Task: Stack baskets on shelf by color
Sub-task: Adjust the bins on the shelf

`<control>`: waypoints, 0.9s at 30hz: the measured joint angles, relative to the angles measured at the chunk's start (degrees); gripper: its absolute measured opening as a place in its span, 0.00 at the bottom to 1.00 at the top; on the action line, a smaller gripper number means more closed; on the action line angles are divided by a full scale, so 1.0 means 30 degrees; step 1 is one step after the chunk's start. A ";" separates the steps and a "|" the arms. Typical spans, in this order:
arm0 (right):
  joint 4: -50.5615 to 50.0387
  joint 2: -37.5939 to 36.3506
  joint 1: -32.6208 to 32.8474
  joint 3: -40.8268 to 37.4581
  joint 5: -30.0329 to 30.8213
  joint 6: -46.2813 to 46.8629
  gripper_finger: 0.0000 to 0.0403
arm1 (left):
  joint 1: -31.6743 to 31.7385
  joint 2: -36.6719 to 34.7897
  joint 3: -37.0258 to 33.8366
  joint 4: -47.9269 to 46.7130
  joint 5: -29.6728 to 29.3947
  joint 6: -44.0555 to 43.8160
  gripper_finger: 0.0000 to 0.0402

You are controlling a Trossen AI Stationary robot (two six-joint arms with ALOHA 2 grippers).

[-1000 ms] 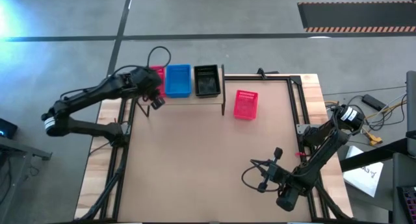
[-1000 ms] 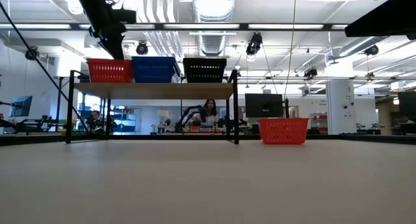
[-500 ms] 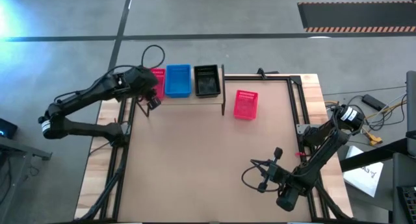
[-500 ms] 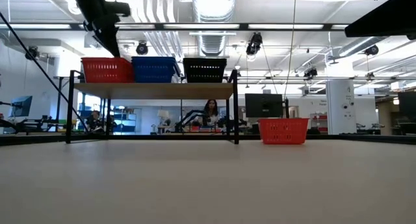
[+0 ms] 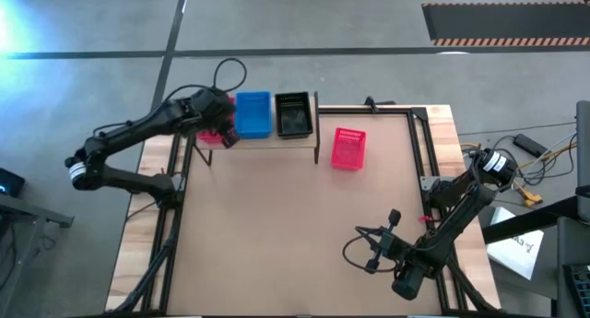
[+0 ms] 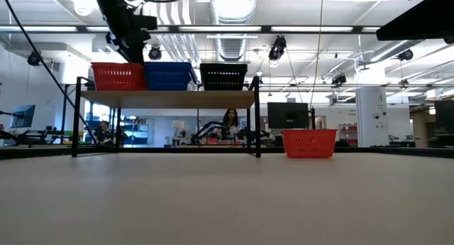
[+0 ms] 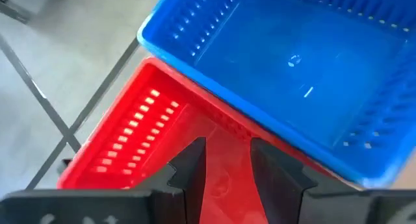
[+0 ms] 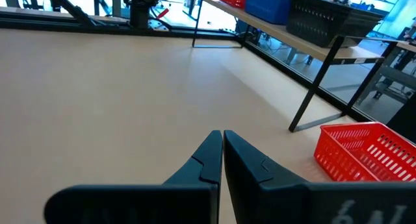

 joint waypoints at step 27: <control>-0.0190 -0.2829 -0.7033 0.0785 -0.3515 -0.4624 0.02 | 0.0049 -0.0022 0.0848 0.1593 0.1473 0.2510 0.26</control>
